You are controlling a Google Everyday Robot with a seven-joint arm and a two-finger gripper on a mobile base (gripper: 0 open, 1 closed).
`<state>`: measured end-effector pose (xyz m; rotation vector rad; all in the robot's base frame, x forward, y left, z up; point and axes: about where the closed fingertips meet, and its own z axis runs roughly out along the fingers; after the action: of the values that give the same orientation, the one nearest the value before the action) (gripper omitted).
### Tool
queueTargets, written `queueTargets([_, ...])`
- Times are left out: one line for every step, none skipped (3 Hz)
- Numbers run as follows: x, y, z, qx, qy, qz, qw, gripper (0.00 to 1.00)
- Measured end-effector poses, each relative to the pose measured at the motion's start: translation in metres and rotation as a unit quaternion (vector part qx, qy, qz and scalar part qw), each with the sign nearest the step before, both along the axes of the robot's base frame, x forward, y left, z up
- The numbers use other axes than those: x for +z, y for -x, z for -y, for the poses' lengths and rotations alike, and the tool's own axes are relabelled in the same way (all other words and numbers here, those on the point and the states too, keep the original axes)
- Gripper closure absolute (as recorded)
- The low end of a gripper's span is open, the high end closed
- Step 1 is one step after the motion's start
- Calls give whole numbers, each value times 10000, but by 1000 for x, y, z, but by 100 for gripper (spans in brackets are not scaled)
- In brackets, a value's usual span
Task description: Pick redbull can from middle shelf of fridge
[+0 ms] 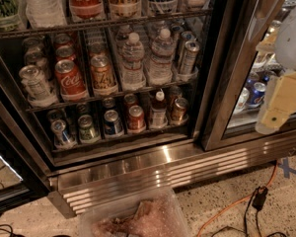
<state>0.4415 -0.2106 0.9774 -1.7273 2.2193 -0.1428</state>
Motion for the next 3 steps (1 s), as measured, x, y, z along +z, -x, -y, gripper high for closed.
queueTargets([-24, -19, -2, -42, -300, 72, 9995, 0])
queueTargets([-58, -49, 2, -337, -637, 213, 9972, 0])
queueTargets([-81, -72, 4, -1029, -1175, 642, 9856, 0])
